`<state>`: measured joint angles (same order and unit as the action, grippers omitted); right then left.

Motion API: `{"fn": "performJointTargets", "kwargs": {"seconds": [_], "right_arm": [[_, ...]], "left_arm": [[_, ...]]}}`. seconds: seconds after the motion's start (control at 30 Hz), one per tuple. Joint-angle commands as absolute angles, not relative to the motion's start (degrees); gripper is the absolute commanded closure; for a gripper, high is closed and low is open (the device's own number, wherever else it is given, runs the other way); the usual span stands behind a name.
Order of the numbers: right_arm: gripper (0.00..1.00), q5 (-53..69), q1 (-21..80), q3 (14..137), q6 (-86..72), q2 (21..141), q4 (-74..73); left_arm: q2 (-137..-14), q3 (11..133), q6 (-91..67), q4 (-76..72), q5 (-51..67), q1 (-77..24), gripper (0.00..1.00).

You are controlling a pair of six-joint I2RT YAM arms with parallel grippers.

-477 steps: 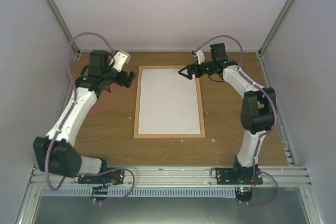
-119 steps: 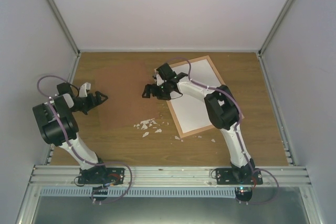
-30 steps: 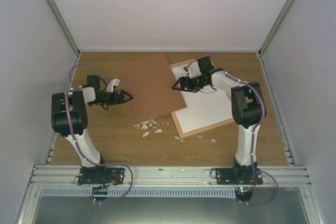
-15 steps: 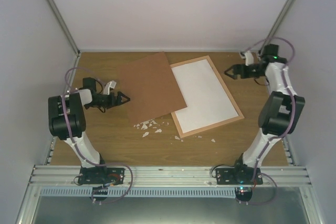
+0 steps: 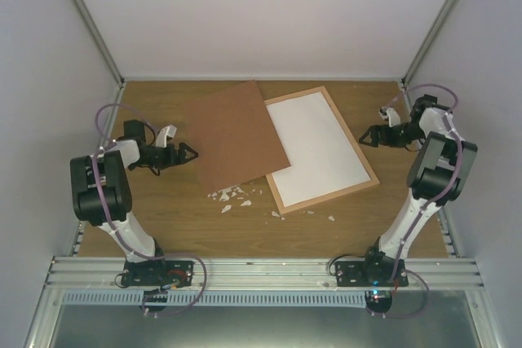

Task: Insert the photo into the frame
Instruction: Move the photo frame to the center of the board.

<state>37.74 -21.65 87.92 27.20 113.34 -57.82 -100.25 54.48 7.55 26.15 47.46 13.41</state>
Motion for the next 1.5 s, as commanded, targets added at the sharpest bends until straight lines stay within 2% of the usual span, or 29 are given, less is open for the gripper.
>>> {"fn": "performJointTargets", "kwargs": {"seconds": [0.0, 0.27, 0.73, 1.1, 1.3, 1.47], "right_arm": [[0.0, 37.5, -21.8, 87.8, 27.4, 117.7, -55.1], [0.0, 42.8, -20.7, 86.8, 28.5, 121.1, -56.8], [0.0, 47.9, -11.8, 80.1, 29.8, 120.2, -56.8], [0.0, 51.1, -2.1, 76.1, 28.8, 116.1, -56.3], [0.01, 48.7, -3.3, 81.4, 24.4, 111.3, -54.9], [0.11, 50.7, -2.3, 86.9, 12.8, 106.2, -49.6]], "left_arm": [[-98.3, 55.1, 9.6, 26.8, 45.8, 14.0, 0.01], [-96.2, 53.7, 10.8, 26.2, 46.6, 15.8, 0.01], [-95.5, 54.1, 12.8, 27.3, 48.2, 19.3, 0.01], [-102.8, 64.3, 14.5, 29.1, 45.0, 23.0, 0.01], [-106.1, 70.7, 15.4, 29.9, 42.8, 26.3, 0.01], [-108.2, 72.9, 15.9, 29.8, 42.5, 26.6, 0.01]]}}
